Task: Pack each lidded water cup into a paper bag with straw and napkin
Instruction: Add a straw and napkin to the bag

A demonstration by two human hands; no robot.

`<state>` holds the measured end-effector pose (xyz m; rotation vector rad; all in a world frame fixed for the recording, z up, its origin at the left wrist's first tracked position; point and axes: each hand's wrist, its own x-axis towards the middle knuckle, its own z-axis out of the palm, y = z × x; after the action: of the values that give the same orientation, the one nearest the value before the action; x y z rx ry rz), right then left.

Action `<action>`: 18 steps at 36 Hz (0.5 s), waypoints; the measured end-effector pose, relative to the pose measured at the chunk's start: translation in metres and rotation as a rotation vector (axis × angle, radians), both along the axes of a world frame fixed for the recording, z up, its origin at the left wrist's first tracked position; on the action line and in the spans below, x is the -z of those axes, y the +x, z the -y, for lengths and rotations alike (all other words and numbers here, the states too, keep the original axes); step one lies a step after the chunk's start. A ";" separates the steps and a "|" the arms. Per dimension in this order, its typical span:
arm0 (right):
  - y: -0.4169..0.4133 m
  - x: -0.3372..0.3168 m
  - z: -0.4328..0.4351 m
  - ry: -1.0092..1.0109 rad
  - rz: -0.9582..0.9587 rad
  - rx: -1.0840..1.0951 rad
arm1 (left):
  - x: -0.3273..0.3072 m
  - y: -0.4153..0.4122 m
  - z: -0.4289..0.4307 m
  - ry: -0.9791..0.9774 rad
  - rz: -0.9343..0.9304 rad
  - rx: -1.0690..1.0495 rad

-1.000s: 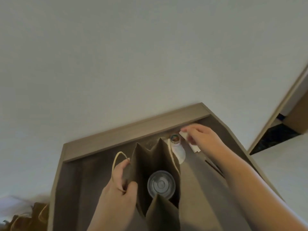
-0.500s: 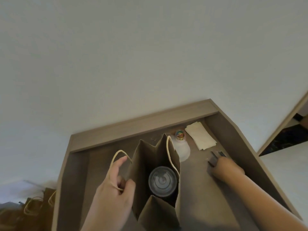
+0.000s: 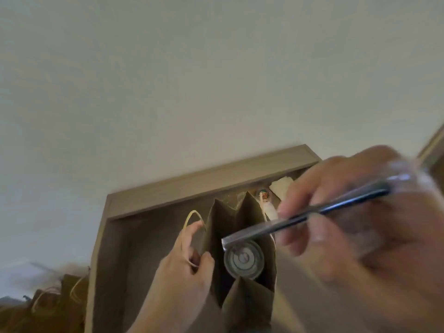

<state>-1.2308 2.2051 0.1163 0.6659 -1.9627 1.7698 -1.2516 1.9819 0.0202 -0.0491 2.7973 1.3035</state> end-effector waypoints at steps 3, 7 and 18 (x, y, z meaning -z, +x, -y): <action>-0.008 0.006 0.007 0.307 0.083 -0.031 | -0.002 0.000 0.001 0.007 -0.014 0.004; -0.015 0.029 0.022 0.659 0.346 -0.027 | -0.003 -0.001 0.004 0.064 0.025 0.000; -0.015 0.005 -0.015 0.267 0.371 -0.223 | 0.001 -0.005 0.006 0.064 -0.120 0.073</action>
<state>-1.2454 2.2201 0.1116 0.7050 -2.4914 1.8864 -1.2563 1.9763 0.0190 0.1368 2.8213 1.4236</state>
